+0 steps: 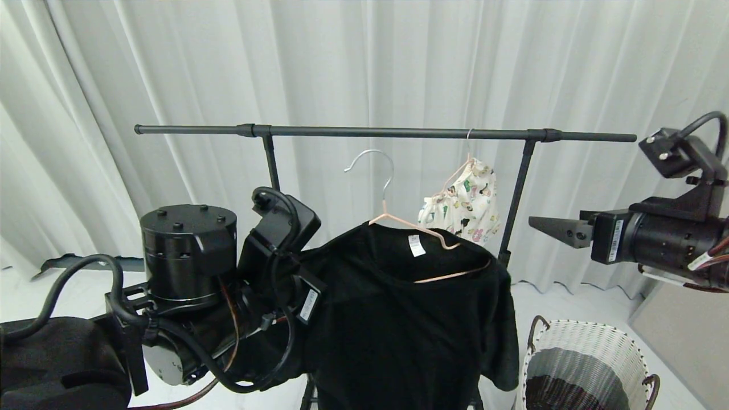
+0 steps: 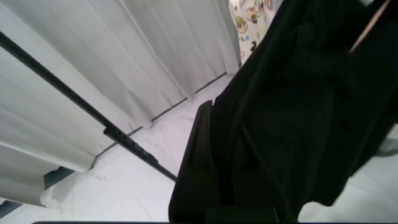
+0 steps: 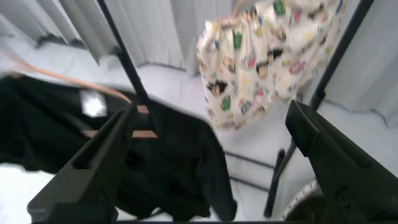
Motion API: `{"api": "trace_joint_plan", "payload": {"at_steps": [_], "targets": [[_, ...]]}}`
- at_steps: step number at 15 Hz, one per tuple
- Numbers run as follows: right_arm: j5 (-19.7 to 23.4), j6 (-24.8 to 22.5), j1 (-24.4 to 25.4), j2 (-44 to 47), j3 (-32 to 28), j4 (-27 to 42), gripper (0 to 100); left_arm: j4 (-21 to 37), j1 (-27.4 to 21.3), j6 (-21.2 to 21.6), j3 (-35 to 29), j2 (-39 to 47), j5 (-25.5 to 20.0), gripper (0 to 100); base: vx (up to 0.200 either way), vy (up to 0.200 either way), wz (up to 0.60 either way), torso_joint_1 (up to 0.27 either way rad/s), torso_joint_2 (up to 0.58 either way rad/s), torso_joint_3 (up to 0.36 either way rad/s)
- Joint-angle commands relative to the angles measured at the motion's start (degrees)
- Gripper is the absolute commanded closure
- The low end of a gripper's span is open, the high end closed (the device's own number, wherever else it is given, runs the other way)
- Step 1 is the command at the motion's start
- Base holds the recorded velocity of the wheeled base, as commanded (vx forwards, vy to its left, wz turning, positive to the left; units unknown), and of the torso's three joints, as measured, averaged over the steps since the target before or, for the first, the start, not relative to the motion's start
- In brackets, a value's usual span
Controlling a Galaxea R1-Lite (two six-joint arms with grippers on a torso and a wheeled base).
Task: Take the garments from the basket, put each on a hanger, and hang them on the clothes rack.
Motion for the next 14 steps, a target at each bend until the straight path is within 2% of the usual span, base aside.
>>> {"api": "trace_joint_plan", "payload": {"at_steps": [1,4,6,7,9,11,12,14], "targets": [[0.15,-0.01,0.03,-2.38,-1.41,0.29,0,-0.07,-0.91,-0.15,-0.20,0.97,-0.16,100,0.000,0.000,0.00,0.000,0.00,0.000],[1.82,-2.39,0.03,-2.47,-1.32,0.64,0,-0.16,-3.10,-0.32,-0.29,0.71,-1.21,100,0.000,0.000,0.00,0.000,0.00,0.000],[9.03,-8.28,0.12,-3.70,-1.32,4.25,0,-0.16,-6.27,-1.29,-0.38,0.36,-1.91,100,0.000,0.000,0.00,0.000,0.00,0.000],[13.86,-12.23,0.12,-4.58,-1.50,7.15,0,-0.16,-8.11,-1.29,-0.38,0.27,-2.00,100,0.000,0.000,0.00,0.000,0.00,0.000],[20.10,-20.32,0.30,-5.64,-2.03,14.18,0,-1.03,-11.72,-1.29,-0.38,0.27,-2.00,100,0.000,0.000,0.00,0.000,0.00,0.000],[24.15,-27.70,0.47,-5.64,-2.03,19.89,0,-4.11,-15.50,-1.20,-0.29,0.44,-2.09,100,0.000,0.000,0.00,0.000,0.00,0.000],[24.85,-30.60,1.09,-5.46,-2.03,21.82,0,-4.37,-16.99,-1.11,-0.20,0.36,-2.00,100,0.000,0.000,0.00,0.000,0.00,0.000],[25.64,-33.59,2.67,-5.20,-2.03,24.64,0,-4.55,-19.01,-0.85,-0.29,0.27,-2.00,100,0.000,0.000,0.00,0.000,0.00,0.000]]}}
